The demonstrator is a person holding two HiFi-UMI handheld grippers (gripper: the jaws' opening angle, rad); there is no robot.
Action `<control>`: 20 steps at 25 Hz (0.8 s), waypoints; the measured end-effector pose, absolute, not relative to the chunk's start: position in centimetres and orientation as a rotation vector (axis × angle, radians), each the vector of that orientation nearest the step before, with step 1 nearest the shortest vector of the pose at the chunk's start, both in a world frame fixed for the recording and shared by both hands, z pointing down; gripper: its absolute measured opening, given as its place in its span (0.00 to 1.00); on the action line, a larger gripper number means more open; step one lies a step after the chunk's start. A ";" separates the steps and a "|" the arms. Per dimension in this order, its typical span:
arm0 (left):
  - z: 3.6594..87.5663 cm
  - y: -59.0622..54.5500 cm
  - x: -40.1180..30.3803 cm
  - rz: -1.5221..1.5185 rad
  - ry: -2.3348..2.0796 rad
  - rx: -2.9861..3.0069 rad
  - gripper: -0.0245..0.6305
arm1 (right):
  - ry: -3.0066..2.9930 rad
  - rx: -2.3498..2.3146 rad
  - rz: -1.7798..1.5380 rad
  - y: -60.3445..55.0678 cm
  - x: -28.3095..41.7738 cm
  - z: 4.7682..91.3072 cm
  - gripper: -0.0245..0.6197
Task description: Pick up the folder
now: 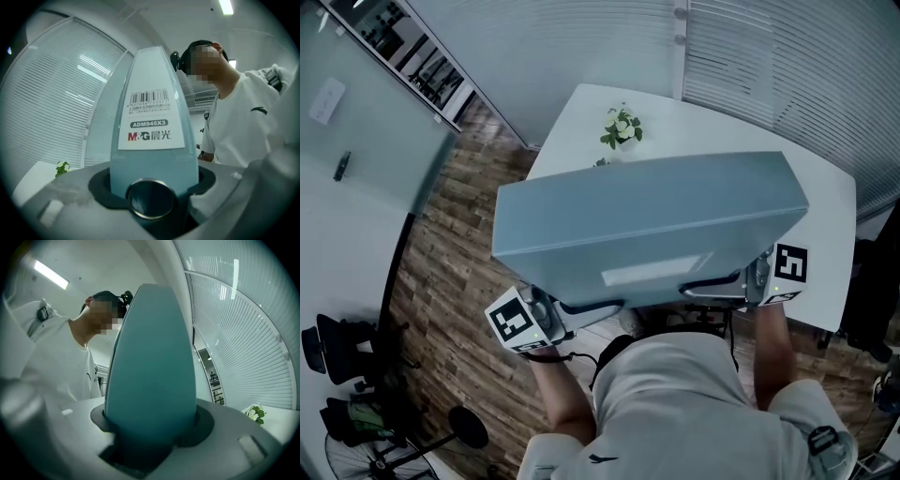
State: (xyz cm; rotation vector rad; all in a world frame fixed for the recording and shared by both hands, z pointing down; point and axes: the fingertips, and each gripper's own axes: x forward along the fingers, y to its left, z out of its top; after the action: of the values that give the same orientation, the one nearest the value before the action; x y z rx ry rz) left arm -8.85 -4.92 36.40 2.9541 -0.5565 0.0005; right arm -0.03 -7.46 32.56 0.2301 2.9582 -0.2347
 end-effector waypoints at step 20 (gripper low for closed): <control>36.1 -6.3 -11.9 -0.091 -1.058 2.966 0.68 | 2.913 0.079 -0.241 -7.7 -0.1 33.3 0.47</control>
State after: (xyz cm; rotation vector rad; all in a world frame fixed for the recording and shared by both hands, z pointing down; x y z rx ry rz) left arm -11.86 -6.35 36.12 2.9658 -1.0577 -0.0912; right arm -0.06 -7.66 33.29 0.0786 2.9134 -0.2412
